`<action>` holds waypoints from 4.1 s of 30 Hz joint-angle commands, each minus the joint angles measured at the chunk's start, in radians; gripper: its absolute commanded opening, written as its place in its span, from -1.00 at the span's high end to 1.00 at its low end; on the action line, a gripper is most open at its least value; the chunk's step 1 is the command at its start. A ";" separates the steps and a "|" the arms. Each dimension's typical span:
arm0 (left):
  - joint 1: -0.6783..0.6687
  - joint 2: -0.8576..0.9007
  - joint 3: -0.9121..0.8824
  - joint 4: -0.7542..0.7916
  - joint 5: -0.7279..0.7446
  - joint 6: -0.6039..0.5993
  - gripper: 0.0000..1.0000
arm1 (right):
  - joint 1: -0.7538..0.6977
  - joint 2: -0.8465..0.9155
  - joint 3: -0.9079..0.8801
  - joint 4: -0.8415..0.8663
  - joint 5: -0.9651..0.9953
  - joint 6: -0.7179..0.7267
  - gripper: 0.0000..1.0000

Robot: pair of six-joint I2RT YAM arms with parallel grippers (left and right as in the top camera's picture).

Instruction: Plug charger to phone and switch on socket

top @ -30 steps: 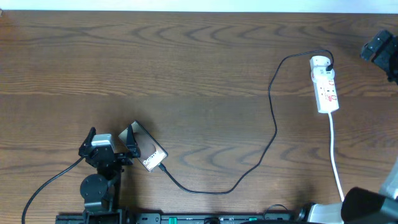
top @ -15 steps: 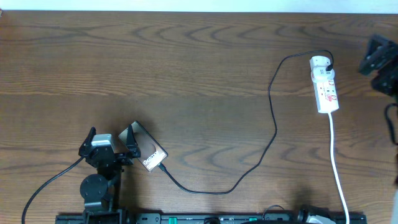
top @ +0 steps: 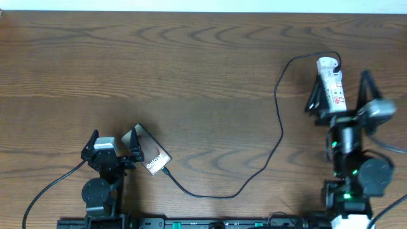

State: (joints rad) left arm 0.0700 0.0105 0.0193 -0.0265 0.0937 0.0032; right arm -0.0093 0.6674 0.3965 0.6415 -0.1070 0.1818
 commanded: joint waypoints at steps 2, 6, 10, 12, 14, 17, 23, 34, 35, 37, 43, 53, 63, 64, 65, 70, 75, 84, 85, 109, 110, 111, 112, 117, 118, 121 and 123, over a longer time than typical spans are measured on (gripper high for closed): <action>-0.004 -0.006 -0.014 -0.037 0.026 0.000 -0.93 | 0.042 -0.121 -0.163 0.007 0.097 -0.108 -0.99; -0.004 -0.006 -0.014 -0.037 0.026 0.000 -0.93 | 0.056 -0.230 -0.256 -0.045 0.126 -0.109 -0.98; -0.004 -0.006 -0.014 -0.037 0.026 0.000 -0.93 | 0.076 -0.366 -0.348 -0.116 0.127 -0.109 -0.98; -0.004 -0.006 -0.014 -0.037 0.026 0.000 -0.93 | 0.090 -0.447 -0.394 -0.163 0.129 -0.109 -0.98; -0.004 -0.006 -0.014 -0.037 0.026 -0.001 -0.94 | 0.104 -0.520 -0.391 -0.288 0.140 -0.109 -0.98; -0.004 -0.006 -0.014 -0.037 0.026 0.000 -0.93 | 0.110 -0.626 -0.391 -0.459 0.146 -0.108 -0.99; -0.004 -0.006 -0.014 -0.037 0.026 0.000 -0.93 | 0.113 -0.662 -0.391 -0.714 0.149 -0.047 -0.99; -0.004 -0.006 -0.014 -0.037 0.026 0.000 -0.93 | 0.122 -0.662 -0.391 -0.718 0.143 -0.029 -0.98; -0.004 -0.006 -0.014 -0.037 0.026 -0.001 -0.93 | 0.122 -0.662 -0.391 -0.718 0.143 -0.030 -0.99; -0.004 -0.006 -0.014 -0.037 0.026 -0.001 -0.93 | 0.122 -0.662 -0.391 -0.717 0.142 -0.030 -0.99; -0.004 -0.006 -0.014 -0.037 0.026 -0.001 -0.94 | 0.121 -0.662 -0.391 -0.715 0.142 -0.029 -0.98; -0.004 -0.006 -0.014 -0.037 0.026 0.000 -0.93 | 0.121 -0.662 -0.391 -0.714 0.142 -0.029 -0.99; -0.004 -0.006 -0.014 -0.037 0.026 0.000 -0.93 | 0.121 -0.662 -0.391 -0.714 0.142 -0.029 -0.98; -0.004 -0.006 -0.014 -0.037 0.026 0.000 -0.93 | 0.122 -0.662 -0.391 -0.714 0.142 -0.030 -0.99; -0.004 -0.006 -0.014 -0.037 0.026 0.000 -0.93 | 0.121 -0.662 -0.391 -0.714 0.142 -0.030 -0.99; -0.004 -0.006 -0.014 -0.037 0.026 0.000 -0.93 | 0.121 -0.662 -0.391 -0.714 0.142 -0.029 -0.98; -0.004 -0.006 -0.014 -0.037 0.026 0.000 -0.93 | 0.122 -0.662 -0.391 -0.714 0.142 -0.030 -0.99; -0.004 -0.006 -0.014 -0.037 0.026 -0.001 -0.94 | 0.121 -0.662 -0.391 -0.714 0.142 -0.030 -0.98; -0.004 -0.006 -0.014 -0.037 0.026 0.000 -0.93 | 0.122 -0.662 -0.391 -0.714 0.142 -0.030 -0.98; -0.004 -0.006 -0.014 -0.037 0.026 -0.001 -0.93 | 0.122 -0.662 -0.391 -0.714 0.142 -0.030 -0.99; -0.004 -0.006 -0.014 -0.037 0.026 0.000 -0.93 | 0.122 -0.662 -0.391 -0.714 0.142 -0.030 -0.98; -0.004 -0.006 -0.014 -0.037 0.026 0.000 -0.93 | 0.121 -0.662 -0.391 -0.714 0.142 -0.029 -0.99; -0.004 -0.006 -0.014 -0.037 0.026 0.000 -0.93 | 0.122 -0.662 -0.391 -0.714 0.142 -0.030 -0.98; -0.004 -0.006 -0.014 -0.037 0.026 0.000 -0.93 | 0.122 -0.662 -0.391 -0.714 0.142 -0.029 -0.99; -0.004 -0.006 -0.014 -0.037 0.026 -0.001 -0.93 | 0.122 -0.662 -0.391 -0.714 0.142 -0.030 -0.99; -0.004 -0.006 -0.014 -0.037 0.026 0.000 -0.93 | 0.121 -0.662 -0.391 -0.714 0.142 -0.029 -0.98; -0.004 -0.006 -0.014 -0.037 0.026 0.000 -0.93 | 0.121 -0.662 -0.391 -0.714 0.142 -0.029 -0.98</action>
